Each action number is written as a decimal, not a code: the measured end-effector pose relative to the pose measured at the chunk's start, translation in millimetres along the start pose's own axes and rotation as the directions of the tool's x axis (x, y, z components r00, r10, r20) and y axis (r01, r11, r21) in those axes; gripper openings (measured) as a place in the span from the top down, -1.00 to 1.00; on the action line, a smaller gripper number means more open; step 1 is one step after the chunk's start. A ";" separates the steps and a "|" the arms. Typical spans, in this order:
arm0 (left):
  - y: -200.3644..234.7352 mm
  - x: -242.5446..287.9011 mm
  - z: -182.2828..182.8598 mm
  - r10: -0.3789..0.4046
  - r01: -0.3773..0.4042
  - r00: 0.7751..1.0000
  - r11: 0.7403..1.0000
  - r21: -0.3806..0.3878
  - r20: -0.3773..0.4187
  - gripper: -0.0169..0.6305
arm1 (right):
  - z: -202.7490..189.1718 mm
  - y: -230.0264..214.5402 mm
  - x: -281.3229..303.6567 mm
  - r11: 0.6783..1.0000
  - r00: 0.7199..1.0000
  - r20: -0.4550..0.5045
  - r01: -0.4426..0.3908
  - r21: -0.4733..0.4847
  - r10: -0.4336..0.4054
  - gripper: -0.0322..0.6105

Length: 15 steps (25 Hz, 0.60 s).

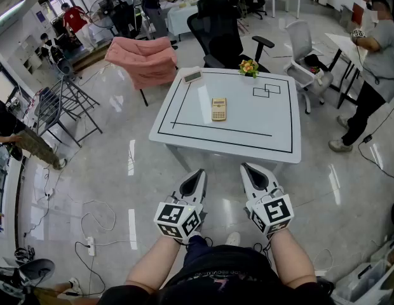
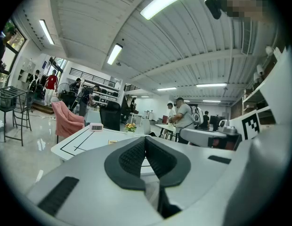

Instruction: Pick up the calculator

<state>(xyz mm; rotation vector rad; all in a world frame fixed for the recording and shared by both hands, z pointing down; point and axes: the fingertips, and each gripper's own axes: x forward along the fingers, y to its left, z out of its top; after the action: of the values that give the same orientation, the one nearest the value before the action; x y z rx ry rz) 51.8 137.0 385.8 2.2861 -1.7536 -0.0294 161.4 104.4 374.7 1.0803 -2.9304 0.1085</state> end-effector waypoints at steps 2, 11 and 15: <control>1.3 1.2 -0.8 0.000 0.000 1.000 1.000 -0.002 0.000 0.94 | -1.7 -0.4 1.3 1.000 1.000 -0.001 0.000 0.001 0.000 0.90; 1.6 2.1 5.5 0.003 -0.003 1.000 1.000 -0.012 0.028 0.94 | 7.2 1.6 -0.9 0.998 0.997 0.063 -0.051 0.045 0.048 0.90; 6.0 5.8 4.6 -0.021 0.022 1.000 1.000 -0.023 0.022 0.57 | 5.9 2.7 4.8 0.998 0.996 0.067 -0.053 0.044 0.050 0.68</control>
<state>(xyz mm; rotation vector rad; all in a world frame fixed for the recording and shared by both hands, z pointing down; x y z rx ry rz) 46.9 129.2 383.4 2.2964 -1.7304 -0.0784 156.1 102.8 368.9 1.0338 -3.0299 0.1446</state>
